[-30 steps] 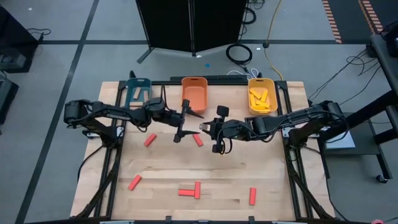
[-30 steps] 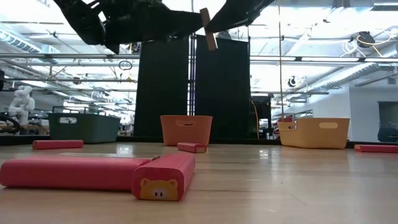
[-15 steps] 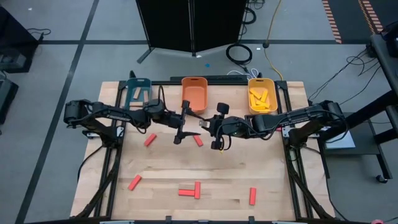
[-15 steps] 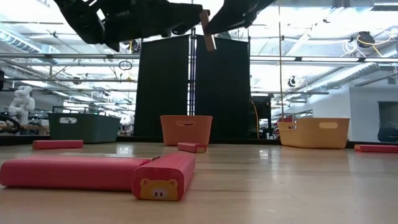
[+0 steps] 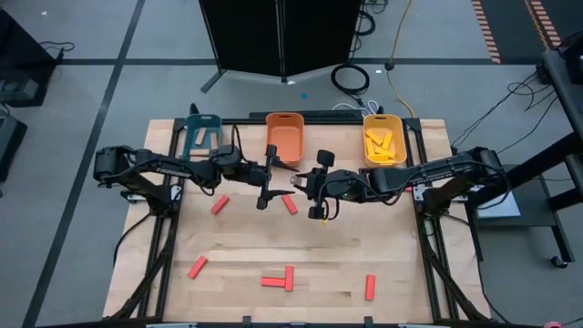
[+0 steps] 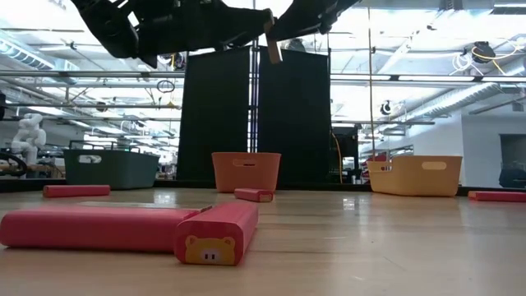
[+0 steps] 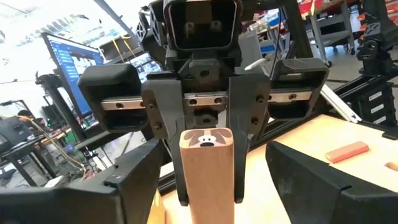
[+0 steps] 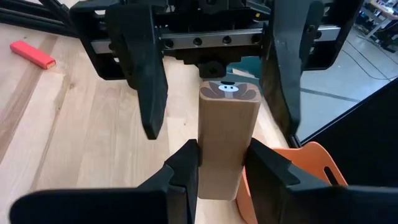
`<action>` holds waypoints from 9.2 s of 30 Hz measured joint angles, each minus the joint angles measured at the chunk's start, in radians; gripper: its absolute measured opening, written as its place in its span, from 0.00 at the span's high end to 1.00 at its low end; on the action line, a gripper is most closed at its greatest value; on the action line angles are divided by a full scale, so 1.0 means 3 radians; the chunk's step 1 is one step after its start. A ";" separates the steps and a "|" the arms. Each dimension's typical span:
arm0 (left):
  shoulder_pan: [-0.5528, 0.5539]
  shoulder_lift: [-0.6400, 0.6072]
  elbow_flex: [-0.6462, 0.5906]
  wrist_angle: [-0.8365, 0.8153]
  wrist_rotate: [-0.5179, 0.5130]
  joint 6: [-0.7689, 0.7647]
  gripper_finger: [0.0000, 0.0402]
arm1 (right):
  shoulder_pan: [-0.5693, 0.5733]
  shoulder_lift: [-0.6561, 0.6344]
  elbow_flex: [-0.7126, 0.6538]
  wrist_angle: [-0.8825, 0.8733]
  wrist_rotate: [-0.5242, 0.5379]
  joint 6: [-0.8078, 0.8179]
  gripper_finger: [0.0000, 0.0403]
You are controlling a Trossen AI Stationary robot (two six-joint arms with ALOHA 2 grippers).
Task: Sort blocks
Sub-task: Put the brown block into the blue bin
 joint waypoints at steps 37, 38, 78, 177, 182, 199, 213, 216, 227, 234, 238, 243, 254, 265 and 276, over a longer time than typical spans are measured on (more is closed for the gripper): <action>0.0356 -0.0170 0.0005 -0.0479 -0.0590 0.0273 0.78 | 0.0001 -0.0464 0.0000 -0.0489 0.0133 -0.0035 0.53; 0.0417 -0.0170 0.0005 -0.0515 -0.0596 0.0270 0.78 | 0.0001 -0.0522 0.0000 -0.0539 0.0085 -0.0016 0.53; 0.2095 -0.0838 0.0174 -0.4840 -0.3023 -0.1586 0.77 | -0.0086 -0.0379 -0.0285 -0.1152 0.0019 -0.0011 0.55; -0.2269 0.0936 0.0490 -0.2708 -0.1550 -0.2095 0.42 | 0.0187 -0.0381 -0.0417 -0.0645 -0.0163 0.1010 0.55; -0.2269 0.0996 0.0490 -0.2670 -0.1550 -0.2177 0.42 | 0.0187 -0.0381 -0.0417 -0.0629 -0.0161 0.1038 0.55; -0.2159 0.0977 0.0514 -0.3456 -0.2068 -0.2188 0.42 | 0.0187 -0.0380 -0.0417 -0.0549 -0.0160 0.0836 0.55; -0.2102 0.0339 0.0479 -0.3590 -0.2294 -0.2087 0.42 | 0.0187 -0.0380 -0.0417 -0.0553 -0.0162 0.0836 0.55; -0.2114 0.0354 0.0474 -0.3613 -0.2263 -0.2081 0.42 | 0.0187 -0.0380 -0.0417 -0.0557 -0.0162 0.0863 0.55; -0.2124 0.0698 0.0482 -0.3530 -0.1991 -0.1648 0.42 | 0.0187 -0.0380 -0.0417 -0.0561 -0.0164 0.0907 0.55; -0.2106 0.0831 0.0483 -0.3468 -0.1875 -0.1653 0.44 | 0.0187 -0.0380 -0.0417 -0.0565 -0.0164 0.0901 0.55; -0.2104 0.0833 0.0483 -0.3466 -0.1804 -0.1656 0.52 | 0.0187 -0.0380 -0.0417 -0.0575 -0.0164 0.0900 0.55; -0.2076 0.0833 0.0486 -0.3466 -0.1802 -0.1656 0.65 | 0.0187 -0.0380 -0.0417 -0.0577 -0.0164 0.0899 0.55; -0.1979 0.0817 0.0488 -0.3469 -0.1804 -0.1685 0.77 | 0.0187 -0.0380 -0.0417 -0.0582 -0.0164 0.0897 0.55; -0.1766 0.0165 0.0489 -0.4178 -0.2471 -0.1632 0.78 | 0.0187 -0.0380 -0.0417 -0.0629 -0.0163 0.0829 0.55; -0.0474 -0.0923 0.0490 -0.5121 -0.3259 -0.1624 0.78 | 0.0187 -0.0380 -0.0417 -0.0657 -0.0163 0.0683 0.55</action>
